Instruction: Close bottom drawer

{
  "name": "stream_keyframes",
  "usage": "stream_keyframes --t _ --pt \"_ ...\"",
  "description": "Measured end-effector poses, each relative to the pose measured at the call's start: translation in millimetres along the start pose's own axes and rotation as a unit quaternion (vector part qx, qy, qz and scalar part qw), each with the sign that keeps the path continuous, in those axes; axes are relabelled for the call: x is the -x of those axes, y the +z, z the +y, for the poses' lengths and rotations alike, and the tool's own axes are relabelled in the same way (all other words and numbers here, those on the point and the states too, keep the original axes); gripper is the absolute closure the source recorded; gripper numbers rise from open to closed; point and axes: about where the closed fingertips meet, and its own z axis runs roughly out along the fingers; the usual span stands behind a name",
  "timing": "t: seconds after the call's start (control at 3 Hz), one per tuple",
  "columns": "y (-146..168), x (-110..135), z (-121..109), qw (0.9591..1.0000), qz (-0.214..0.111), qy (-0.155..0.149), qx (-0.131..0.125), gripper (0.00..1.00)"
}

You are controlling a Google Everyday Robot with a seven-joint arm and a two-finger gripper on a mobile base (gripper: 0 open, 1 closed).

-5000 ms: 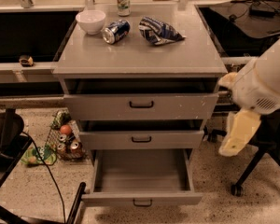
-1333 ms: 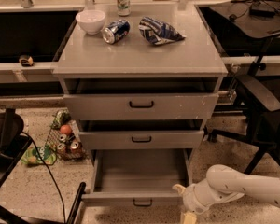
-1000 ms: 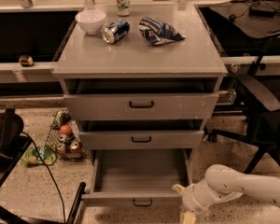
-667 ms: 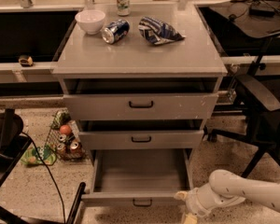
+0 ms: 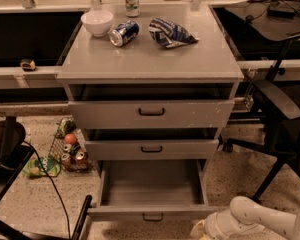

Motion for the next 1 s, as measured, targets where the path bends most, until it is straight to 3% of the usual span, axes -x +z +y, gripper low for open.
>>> stream_keyframes --t 0.33,0.67,1.0 --pt "6.9 -4.4 -5.3 1.0 -0.003 0.004 -0.003 0.88" --pt "6.9 -4.4 -5.4 1.0 -0.003 0.004 -0.003 1.0" --pt "13.8 -3.6 -14.9 0.9997 0.006 -0.021 -0.01 1.0"
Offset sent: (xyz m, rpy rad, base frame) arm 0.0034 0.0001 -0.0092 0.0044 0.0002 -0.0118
